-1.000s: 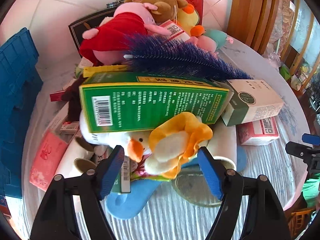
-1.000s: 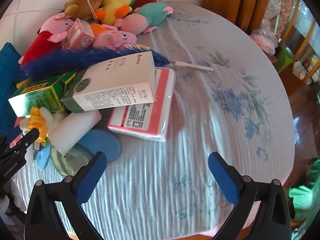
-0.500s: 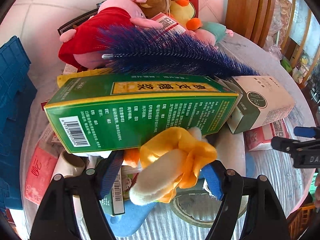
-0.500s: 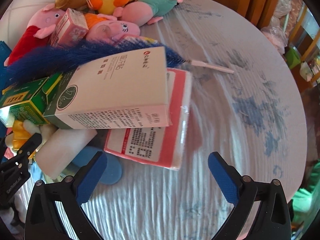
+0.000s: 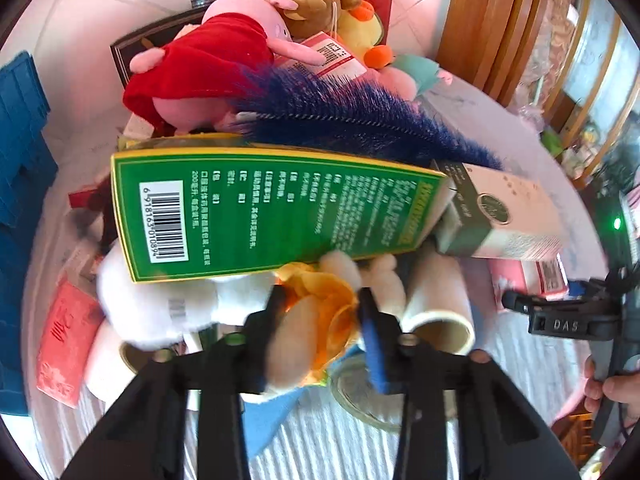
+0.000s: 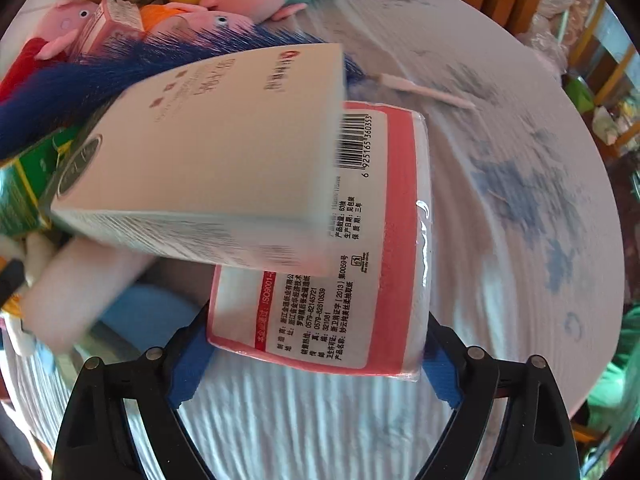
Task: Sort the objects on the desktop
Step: 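Grasp the plush duck toy with the left tool while the right tool grasps the pink tissue pack, then carry the duck toy and tissue pack over the crate and release both inside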
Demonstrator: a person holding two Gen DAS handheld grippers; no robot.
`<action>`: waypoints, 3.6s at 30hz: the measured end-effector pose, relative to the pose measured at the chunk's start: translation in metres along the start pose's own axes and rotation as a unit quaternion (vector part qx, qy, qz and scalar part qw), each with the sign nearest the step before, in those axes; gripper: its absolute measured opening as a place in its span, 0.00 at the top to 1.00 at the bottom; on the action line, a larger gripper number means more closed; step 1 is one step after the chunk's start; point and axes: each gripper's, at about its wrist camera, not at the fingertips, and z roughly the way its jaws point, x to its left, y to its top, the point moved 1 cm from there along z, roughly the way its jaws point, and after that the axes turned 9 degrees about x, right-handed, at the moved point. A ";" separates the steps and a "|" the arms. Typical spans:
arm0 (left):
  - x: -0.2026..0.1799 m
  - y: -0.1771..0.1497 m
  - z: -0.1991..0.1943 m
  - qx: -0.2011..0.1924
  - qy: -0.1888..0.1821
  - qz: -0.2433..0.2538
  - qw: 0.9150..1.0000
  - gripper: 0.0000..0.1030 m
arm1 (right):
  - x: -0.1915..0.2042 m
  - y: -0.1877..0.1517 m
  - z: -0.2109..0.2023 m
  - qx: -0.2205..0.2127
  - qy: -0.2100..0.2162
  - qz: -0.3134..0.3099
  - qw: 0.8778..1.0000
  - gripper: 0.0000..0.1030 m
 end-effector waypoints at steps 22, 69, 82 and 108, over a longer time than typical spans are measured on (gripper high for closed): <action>0.006 -0.020 -0.131 -0.154 0.062 -0.026 0.986 0.76 | -0.031 -0.058 -0.112 -0.141 0.002 0.000 0.990 0.16; 0.466 -0.135 -0.389 -0.275 0.259 -0.222 0.899 0.76 | 0.670 -0.124 -0.303 -0.321 0.110 -0.382 0.860 0.16; 0.544 -0.132 -0.358 -0.195 0.226 -0.257 0.919 0.75 | 0.740 -0.118 -0.263 -0.297 0.005 -0.391 0.871 0.16; 0.520 -0.169 -0.378 -0.249 0.221 -0.255 0.908 0.44 | 0.714 -0.159 -0.294 -0.389 0.000 -0.362 0.847 0.00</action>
